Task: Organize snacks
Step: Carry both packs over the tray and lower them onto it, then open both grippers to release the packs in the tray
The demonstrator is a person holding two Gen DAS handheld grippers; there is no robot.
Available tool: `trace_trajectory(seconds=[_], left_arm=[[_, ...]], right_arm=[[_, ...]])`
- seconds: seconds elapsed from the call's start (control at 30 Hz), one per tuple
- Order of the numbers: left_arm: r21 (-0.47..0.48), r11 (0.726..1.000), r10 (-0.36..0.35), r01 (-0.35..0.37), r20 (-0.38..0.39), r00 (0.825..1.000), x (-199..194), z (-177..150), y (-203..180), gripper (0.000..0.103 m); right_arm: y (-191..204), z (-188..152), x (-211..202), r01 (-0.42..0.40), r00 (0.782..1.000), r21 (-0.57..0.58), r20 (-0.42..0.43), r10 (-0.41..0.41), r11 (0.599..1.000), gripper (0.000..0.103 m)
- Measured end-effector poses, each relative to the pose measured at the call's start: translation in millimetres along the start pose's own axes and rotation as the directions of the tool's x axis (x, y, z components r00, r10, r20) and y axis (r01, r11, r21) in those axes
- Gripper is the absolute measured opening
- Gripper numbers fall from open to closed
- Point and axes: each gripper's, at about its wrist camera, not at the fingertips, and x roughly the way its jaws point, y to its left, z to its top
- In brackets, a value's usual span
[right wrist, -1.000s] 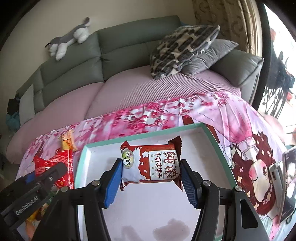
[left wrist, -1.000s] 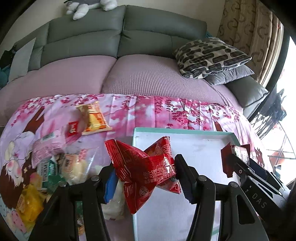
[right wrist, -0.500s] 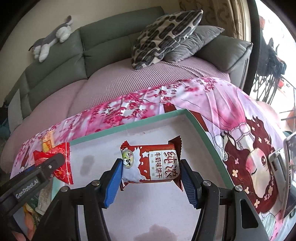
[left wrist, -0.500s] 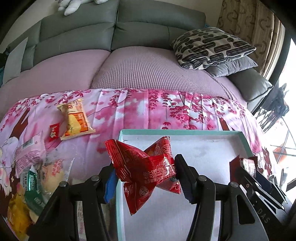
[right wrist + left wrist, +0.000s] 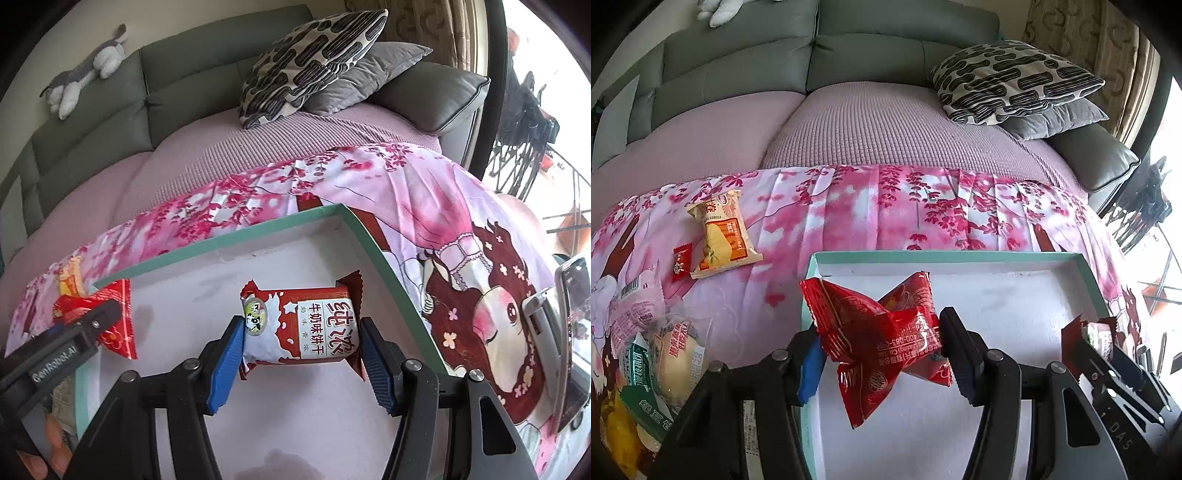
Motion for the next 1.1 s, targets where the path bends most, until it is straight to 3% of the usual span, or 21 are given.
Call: trace_trajectory(seconds=[0.13,0.2,0.5,0.67,0.77,1.1], left_arm=[[0.000,1.000,-0.012,0.012,-0.022,1.000,-1.2,0.5,-1.4,0.064],[-0.009,1.000,-0.013,0.012,-0.036,0.999,-1.7,0.5,-0.7,0.077],[-0.029,0.998,0.060,-0.062,-0.051,0.997,-13.2,3.1,3.9,0.079],[-0.027,0.986,0.161,-0.163,-0.042,0.986,-16.3,1.1,9.3,0.087],[-0.038,0.974,0.225,-0.226,-0.015,0.974,-19.3,-0.3,15.7,0.097],[-0.053,0.965,0.258,-0.257,0.002,0.966,-18.8,-2.9,22.4,0.097]], right_arm=[[-2.9,0.1,0.6,0.005,1.000,0.007,-0.005,-0.005,1.000,0.064],[-2.8,0.3,-0.1,0.008,1.000,0.004,-0.003,-0.008,1.000,0.066],[0.1,1.9,-5.2,0.001,1.000,-0.010,0.006,-0.001,1.000,0.068],[1.3,2.9,-6.9,0.004,1.000,-0.024,0.006,-0.004,1.000,0.091],[1.8,3.3,-9.1,0.011,1.000,-0.037,0.016,-0.011,0.999,0.103],[4.9,3.4,-11.1,0.016,0.999,-0.074,0.030,-0.014,0.997,0.103]])
